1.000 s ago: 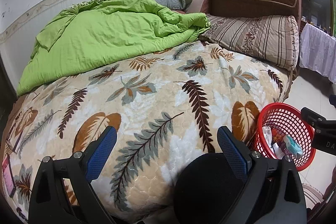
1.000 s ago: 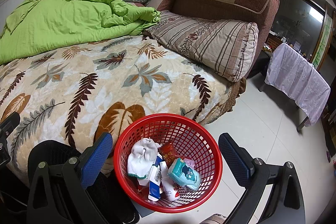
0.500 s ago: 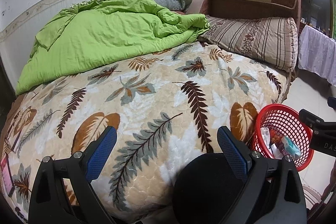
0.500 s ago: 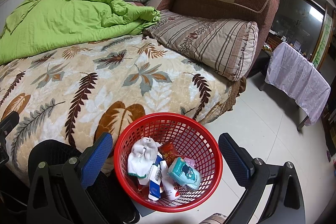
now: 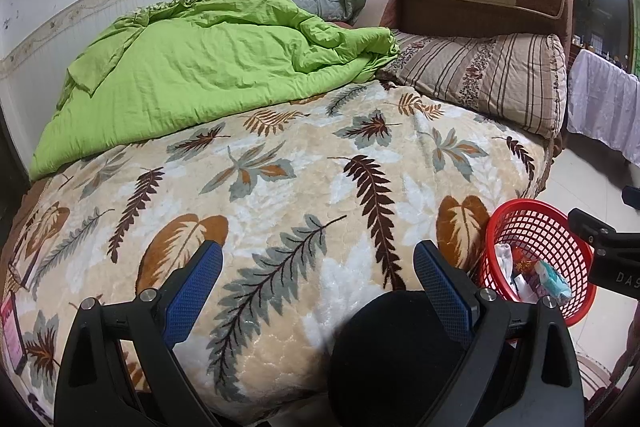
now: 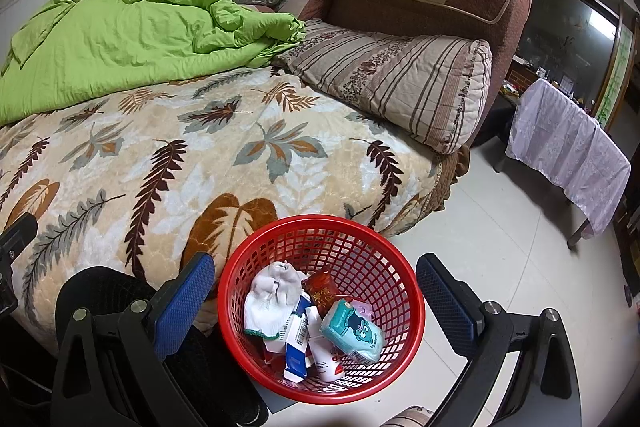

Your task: Collect trash

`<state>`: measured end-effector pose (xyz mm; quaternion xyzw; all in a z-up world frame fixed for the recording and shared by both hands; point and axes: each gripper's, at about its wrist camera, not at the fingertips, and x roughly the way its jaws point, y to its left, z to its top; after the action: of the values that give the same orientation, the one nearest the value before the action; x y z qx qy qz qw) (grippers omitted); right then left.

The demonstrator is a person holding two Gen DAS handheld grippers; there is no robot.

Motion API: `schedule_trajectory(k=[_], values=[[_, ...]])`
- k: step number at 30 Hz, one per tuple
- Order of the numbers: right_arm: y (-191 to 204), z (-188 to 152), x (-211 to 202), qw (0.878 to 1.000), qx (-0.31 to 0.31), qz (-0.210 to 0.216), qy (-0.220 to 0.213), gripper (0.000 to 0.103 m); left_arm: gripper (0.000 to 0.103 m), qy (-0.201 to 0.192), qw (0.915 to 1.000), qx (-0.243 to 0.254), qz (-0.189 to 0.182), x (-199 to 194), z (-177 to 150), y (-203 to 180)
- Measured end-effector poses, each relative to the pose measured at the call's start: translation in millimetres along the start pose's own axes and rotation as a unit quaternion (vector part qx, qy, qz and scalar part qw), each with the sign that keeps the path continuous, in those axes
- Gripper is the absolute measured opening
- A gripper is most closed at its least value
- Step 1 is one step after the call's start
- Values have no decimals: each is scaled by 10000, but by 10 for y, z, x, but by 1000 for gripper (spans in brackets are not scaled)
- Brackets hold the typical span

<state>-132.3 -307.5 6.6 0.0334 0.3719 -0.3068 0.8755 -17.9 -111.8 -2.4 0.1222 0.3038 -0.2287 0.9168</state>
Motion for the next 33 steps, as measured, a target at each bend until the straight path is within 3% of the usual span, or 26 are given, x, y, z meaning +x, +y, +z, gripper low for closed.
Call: schedule_trajectory(k=[5,10,13,17,22,25,29,33], values=[[194,39,39,9993,-310,197,-6,102,96,203,9990,-388,46,73,19,123],[586,293,155,9956,-640,677,-113,102,96,492,9914,-1156,359,203,21,567],[964,511,241,9896,-932,1075,-189,102,96,650,9814,-1653,731,286,-7,906],[1610,791,491,9776,-1396,1571,-140,102,96,887,9681,-1936,1319,458,-41,1279],[2591,1025,1150,9579,-1878,2107,522,102,96,1417,9466,-2395,1626,873,-158,1771],[3003,1066,1530,9582,-1935,2002,668,102,96,1728,9354,-2523,1774,1165,-192,1953],[3270,1073,1908,9642,-1804,1788,763,102,96,2015,9226,-2696,1886,1473,-255,2152],[3242,1082,2047,9690,-1455,1834,792,102,103,1944,9274,-2542,1937,1627,-182,2156]])
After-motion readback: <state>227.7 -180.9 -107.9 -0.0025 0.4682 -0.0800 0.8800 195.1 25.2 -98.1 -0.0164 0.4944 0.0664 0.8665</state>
